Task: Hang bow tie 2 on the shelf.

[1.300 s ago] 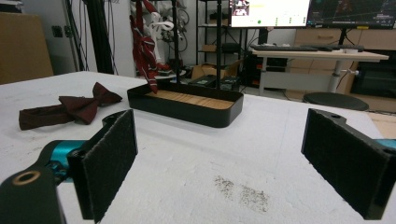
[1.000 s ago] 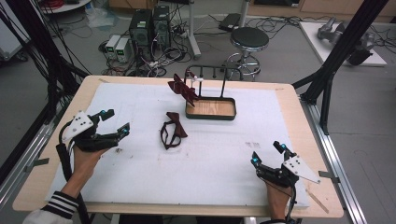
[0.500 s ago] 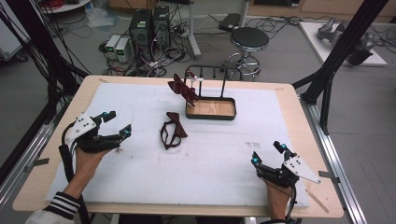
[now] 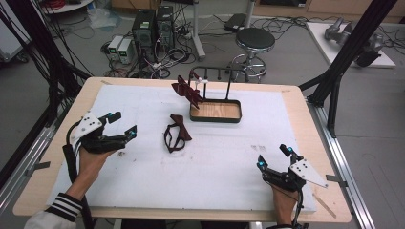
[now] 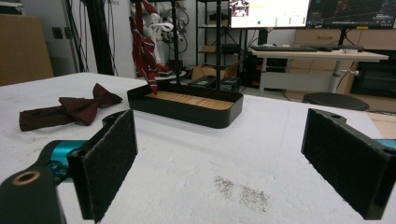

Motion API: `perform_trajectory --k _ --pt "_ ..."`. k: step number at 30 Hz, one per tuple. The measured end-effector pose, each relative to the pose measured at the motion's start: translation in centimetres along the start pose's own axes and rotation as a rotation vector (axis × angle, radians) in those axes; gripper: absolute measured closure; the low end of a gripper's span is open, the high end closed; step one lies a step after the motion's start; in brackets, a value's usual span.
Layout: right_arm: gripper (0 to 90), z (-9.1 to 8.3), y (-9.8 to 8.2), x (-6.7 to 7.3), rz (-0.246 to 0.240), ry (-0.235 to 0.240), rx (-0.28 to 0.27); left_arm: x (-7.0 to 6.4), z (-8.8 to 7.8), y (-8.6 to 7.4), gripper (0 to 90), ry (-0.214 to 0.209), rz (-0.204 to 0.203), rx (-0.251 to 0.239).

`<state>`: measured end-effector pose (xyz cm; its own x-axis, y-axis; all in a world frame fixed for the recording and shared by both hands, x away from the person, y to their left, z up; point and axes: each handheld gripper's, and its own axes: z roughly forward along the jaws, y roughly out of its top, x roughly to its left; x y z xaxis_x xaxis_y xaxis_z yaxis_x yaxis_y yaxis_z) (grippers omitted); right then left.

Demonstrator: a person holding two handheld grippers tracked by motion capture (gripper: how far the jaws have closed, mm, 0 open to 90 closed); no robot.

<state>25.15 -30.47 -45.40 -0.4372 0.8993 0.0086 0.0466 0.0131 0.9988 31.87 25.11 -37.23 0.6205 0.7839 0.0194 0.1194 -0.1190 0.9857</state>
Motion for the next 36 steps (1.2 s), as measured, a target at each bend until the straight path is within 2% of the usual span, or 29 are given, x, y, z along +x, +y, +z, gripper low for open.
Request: perform_trajectory --k 4,9,11,12,13,17,20,26,29,34,36 --pt "9.7 0.0 0.0 0.0 -0.004 0.001 -0.001 -0.2 0.6 0.7 20.6 0.008 0.003 0.031" --pt "9.7 -0.1 0.0 0.0 0.008 0.002 0.002 -0.6 1.4 1.7 20.5 -0.003 0.009 0.067" --pt "9.7 0.0 0.0 0.0 0.005 0.001 0.000 -0.8 2.1 2.4 20.1 -0.039 -0.004 0.091" --pt "9.7 0.0 0.0 0.0 0.006 0.002 -0.001 -0.8 2.1 2.4 20.0 -0.039 -0.004 0.091" --pt "9.7 0.0 0.0 0.0 0.007 0.001 -0.001 -1.1 2.7 2.8 19.9 -0.056 -0.006 0.114" --pt "9.7 0.0 0.0 0.0 0.007 0.002 -0.002 -2.0 4.1 3.8 19.8 -0.057 0.014 0.134" --pt "9.7 -0.1 0.0 0.0 0.009 0.002 -0.001 -2.3 4.7 4.2 19.7 -0.067 0.013 0.156" --pt "9.7 -0.1 0.0 0.0 0.010 0.000 -0.006 -3.4 6.8 4.9 19.6 -0.076 0.033 0.244" --pt "9.7 -0.1 0.0 0.0 0.007 0.002 -0.010 -3.9 7.9 5.1 20.3 -0.086 0.022 0.297" --pt "9.7 -0.1 -0.1 -0.1 0.010 0.001 -0.015 -4.6 9.1 5.2 22.4 -0.063 0.021 0.329" --pt "9.7 -0.1 -0.1 -0.1 0.010 -0.001 -0.015 -4.7 9.7 5.0 22.5 -0.061 0.001 0.355"
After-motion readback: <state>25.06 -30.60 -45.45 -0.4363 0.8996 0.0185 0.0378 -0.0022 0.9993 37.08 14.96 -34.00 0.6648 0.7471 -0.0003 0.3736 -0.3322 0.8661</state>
